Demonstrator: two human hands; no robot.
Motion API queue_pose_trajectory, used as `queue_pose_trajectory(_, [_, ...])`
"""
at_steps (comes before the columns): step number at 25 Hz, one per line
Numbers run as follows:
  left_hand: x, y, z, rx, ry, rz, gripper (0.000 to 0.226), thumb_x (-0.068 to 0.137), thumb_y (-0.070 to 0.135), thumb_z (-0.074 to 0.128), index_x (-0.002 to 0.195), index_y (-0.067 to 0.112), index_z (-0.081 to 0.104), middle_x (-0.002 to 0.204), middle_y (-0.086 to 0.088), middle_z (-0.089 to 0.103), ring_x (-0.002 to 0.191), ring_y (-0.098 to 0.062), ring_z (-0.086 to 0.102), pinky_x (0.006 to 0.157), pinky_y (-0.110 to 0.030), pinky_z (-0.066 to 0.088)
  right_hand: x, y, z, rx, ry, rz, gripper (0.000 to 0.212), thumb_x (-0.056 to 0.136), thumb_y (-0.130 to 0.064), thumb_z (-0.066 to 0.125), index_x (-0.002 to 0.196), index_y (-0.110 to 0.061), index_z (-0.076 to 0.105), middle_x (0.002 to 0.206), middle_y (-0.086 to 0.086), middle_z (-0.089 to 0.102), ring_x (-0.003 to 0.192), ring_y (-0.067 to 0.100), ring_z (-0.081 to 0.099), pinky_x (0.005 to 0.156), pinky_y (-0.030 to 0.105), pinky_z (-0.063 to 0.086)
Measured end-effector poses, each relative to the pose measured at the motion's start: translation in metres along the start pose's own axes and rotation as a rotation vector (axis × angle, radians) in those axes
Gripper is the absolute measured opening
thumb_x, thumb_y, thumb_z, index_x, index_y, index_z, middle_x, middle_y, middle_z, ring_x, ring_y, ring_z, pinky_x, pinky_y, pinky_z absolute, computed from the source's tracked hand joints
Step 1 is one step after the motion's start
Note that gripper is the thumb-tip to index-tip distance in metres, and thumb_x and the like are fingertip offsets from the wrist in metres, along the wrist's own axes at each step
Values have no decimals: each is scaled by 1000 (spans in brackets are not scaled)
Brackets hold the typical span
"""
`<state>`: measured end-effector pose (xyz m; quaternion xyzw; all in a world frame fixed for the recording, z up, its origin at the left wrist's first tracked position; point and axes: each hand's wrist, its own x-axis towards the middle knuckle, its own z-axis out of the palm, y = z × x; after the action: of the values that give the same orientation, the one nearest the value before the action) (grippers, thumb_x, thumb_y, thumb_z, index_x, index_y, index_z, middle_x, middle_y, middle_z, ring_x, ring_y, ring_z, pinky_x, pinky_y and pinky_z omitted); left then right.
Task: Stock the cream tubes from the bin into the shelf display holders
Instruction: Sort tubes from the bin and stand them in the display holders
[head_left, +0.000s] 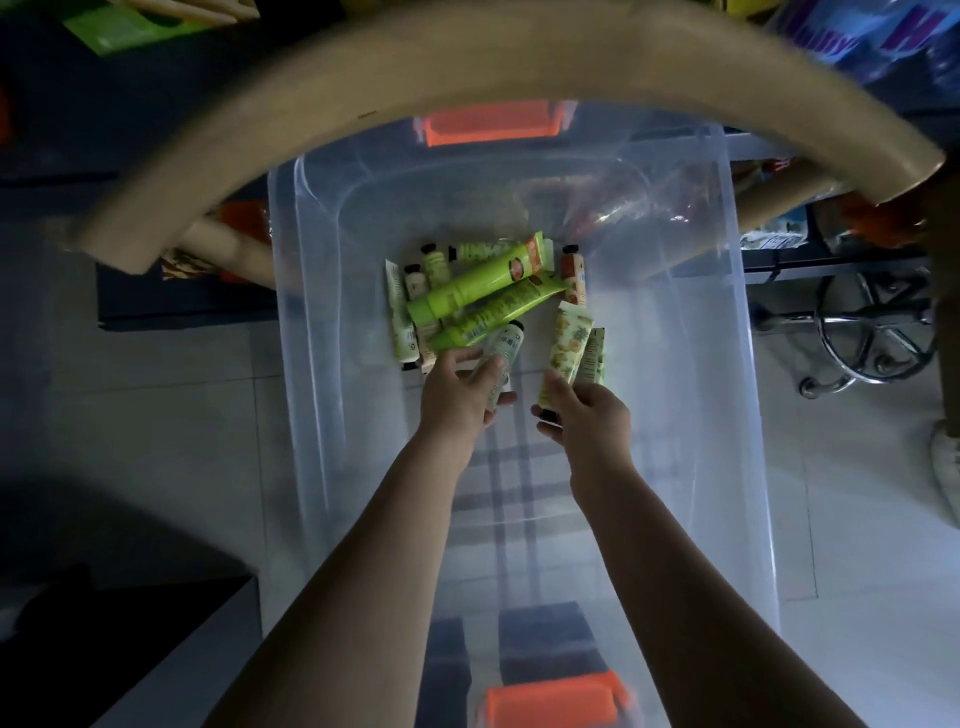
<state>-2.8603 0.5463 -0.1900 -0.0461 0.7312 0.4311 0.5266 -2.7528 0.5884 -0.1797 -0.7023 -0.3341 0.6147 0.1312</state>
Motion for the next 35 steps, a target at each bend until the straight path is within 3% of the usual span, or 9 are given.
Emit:
queue_pose_trajectory(7, [-25,10,-12,-224,31,-93,12,83,18,69,78,24,60,78,3,58,65,-5,50,50,-21,25,-16,-11,-10,46,-16,30,18,89,-21,63,93,-5,59,85,8,63,70,15,66,62,25,54])
queue_pose_trajectory(12, [-32,18,-10,-330,71,-61,18,80,11,71,73,21,57,68,5,56,60,-6,45,56,-20,32,-24,-19,-12,60,-42,-7,17,88,-21,64,93,-5,60,80,5,63,69,14,65,64,24,54])
queue_pose_trajectory(15, [-39,29,-12,-365,64,-12,14,84,9,66,90,13,54,96,-7,62,90,-16,59,80,-29,49,-33,-29,-15,61,-30,-39,16,87,-22,65,92,-7,60,81,5,63,71,14,64,65,24,54])
queue_pose_trajectory(17, [-45,40,-16,-351,48,15,27,89,12,60,112,4,47,113,-12,55,105,-23,57,87,-40,51,-45,-40,-18,49,-11,-94,14,86,-23,67,87,-11,59,79,3,63,71,14,63,65,26,52])
queue_pose_trajectory(20, [-68,67,-24,-346,-4,67,40,92,8,49,129,6,36,112,-14,44,97,-20,53,83,-45,53,-69,-65,-20,16,-23,-186,17,85,-25,68,77,-14,58,73,1,61,65,12,58,60,26,44])
queue_pose_trajectory(24, [-111,115,-47,-347,-74,140,43,94,2,39,136,3,27,115,-13,53,102,-21,56,78,-40,49,-115,-105,-22,62,-53,-275,20,82,-26,70,82,-9,61,77,3,58,72,14,53,63,24,40])
queue_pose_trajectory(27, [-155,158,-66,-367,-143,215,20,95,0,34,107,9,47,99,-7,64,85,-15,58,66,-29,48,-164,-138,-22,121,-108,-366,19,81,-22,71,84,-7,60,76,2,57,66,9,53,61,21,39])
queue_pose_trajectory(29, [-188,186,-77,-349,-180,314,23,95,-1,34,87,16,48,83,-3,68,78,-15,57,60,-25,48,-196,-164,-21,153,-142,-440,16,81,-18,71,80,-9,58,74,3,58,62,7,53,61,22,39])
queue_pose_trajectory(35, [-289,266,-105,-292,-399,615,16,97,0,37,101,7,50,99,-9,66,82,-15,67,69,-22,54,-284,-253,-38,192,-264,-670,15,81,-18,71,92,-9,64,78,7,62,74,16,57,75,32,45])
